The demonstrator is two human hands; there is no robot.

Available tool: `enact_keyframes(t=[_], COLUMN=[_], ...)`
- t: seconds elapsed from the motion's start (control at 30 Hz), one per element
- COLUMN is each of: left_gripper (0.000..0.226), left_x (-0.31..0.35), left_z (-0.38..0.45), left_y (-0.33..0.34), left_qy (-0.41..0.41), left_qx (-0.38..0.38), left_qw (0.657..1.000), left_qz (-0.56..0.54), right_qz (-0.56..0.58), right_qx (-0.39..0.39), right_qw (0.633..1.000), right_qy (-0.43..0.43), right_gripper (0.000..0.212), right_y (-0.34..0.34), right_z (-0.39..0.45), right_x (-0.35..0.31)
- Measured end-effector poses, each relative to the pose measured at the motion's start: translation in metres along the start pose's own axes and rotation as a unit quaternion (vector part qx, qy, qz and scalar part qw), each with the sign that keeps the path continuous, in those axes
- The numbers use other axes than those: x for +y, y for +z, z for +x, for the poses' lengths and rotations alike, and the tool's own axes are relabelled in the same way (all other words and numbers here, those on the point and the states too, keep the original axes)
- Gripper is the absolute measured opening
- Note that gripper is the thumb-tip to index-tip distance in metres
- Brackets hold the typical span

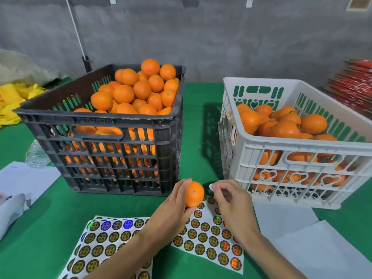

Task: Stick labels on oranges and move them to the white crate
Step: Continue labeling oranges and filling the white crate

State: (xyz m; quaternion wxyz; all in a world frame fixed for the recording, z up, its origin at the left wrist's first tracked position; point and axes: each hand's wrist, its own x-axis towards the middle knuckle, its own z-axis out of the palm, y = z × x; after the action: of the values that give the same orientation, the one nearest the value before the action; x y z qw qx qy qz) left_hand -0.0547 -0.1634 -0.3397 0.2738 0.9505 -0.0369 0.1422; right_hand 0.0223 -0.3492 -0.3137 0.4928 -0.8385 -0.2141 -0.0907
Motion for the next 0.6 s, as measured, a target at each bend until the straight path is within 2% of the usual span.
enact_keyframes(t=[0.13,0.23,0.33,0.4,0.47,0.53,0.6], left_gripper=[0.072,0.079,0.084,0.082,0.08,0.077,0.066], left_x=[0.028,0.055,0.086,0.105,0.122,0.126,0.11], left_z=[0.011,0.027,0.054,0.078,0.105,0.128,0.152], left_y=[-0.022,-0.055,-0.102,-0.129,-0.149,-0.166,-0.185], left_qy=[0.006,-0.002,0.039,0.103,0.142,0.128,0.094], left_qx=[0.053,0.1,0.201,0.269,0.253,0.182,0.17], left_qw=[0.997,0.989,0.976,0.958,0.957,0.974,0.977], left_qz=[-0.055,-0.111,-0.076,-0.006,0.026,0.03,0.09], right_qz=[-0.077,-0.119,-0.128,-0.084,-0.084,-0.133,-0.191], right_qx=[0.044,0.053,0.056,0.087,0.119,0.129,0.139], right_qw=[0.989,0.979,0.977,0.98,0.975,0.968,0.959], right_qy=[-0.116,-0.158,-0.159,-0.157,-0.169,-0.171,-0.157], right_gripper=[0.018,0.041,0.072,0.077,0.072,0.063,0.051], right_y=[-0.007,-0.021,-0.04,-0.056,-0.075,-0.09,-0.1], right_z=[-0.001,0.005,0.022,0.043,0.073,0.099,0.119], right_x=[-0.044,-0.08,-0.119,-0.139,-0.15,-0.152,-0.143])
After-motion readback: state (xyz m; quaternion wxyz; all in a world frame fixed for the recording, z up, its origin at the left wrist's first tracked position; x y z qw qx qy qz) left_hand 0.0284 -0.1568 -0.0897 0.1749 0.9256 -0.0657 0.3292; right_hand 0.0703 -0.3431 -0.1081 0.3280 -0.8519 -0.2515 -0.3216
